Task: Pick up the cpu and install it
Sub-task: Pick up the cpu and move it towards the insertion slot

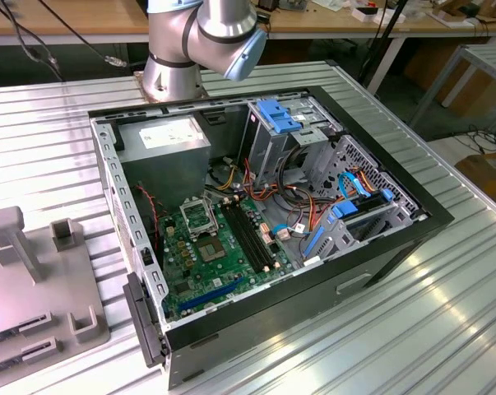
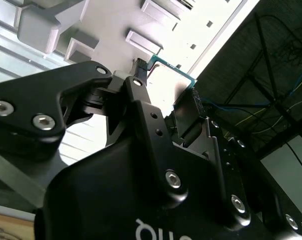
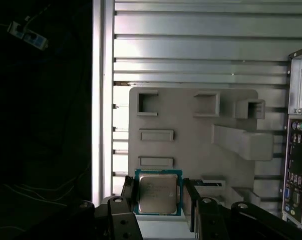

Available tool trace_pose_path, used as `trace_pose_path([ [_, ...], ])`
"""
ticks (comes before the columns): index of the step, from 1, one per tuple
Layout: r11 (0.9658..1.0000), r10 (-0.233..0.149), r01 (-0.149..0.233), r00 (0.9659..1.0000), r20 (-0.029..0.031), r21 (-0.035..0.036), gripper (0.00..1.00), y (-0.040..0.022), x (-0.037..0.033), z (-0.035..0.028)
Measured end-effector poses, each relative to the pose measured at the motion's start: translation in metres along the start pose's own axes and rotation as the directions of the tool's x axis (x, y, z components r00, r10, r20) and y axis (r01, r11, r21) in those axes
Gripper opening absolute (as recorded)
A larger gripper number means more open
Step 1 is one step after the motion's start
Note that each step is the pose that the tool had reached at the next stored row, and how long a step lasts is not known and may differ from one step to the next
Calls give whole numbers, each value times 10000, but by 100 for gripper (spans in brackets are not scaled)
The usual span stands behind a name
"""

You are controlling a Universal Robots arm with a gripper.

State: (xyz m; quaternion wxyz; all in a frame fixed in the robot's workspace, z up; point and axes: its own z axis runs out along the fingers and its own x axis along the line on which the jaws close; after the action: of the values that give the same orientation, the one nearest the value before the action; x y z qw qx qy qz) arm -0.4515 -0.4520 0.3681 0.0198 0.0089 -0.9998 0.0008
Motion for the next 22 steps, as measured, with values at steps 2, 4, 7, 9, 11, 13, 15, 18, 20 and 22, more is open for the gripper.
trace_pose_path([
  [2, 10000, 0, 0, 10000, -3, -1, 47, 0, 1, -23],
  [4, 10000, 0, 0, 10000, -8, -1, 47, 0, 2, -51],
  [7, 10000, 0, 0, 10000, -18, -1, 47, 0, 4, -113],
  [9, 10000, 0, 0, 10000, -23, -1, 47, 0, 5, -145],
  [11, 10000, 0, 0, 10000, -29, -1, 47, 0, 6, -175],
  [13, 10000, 0, 0, 10000, -36, -1, 47, 0, 7, -208],
  [15, 10000, 0, 0, 10000, -43, -1, 47, 0, 8, -240],
  [18, 10000, 0, 0, 10000, -43, -3, 47, 0, 9, -250],
  [20, 10000, 0, 0, 10000, -46, -2, 47, 0, 8, -251],
  [22, 10000, 0, 0, 10000, -48, -2, 47, 0, 8, -252],
])
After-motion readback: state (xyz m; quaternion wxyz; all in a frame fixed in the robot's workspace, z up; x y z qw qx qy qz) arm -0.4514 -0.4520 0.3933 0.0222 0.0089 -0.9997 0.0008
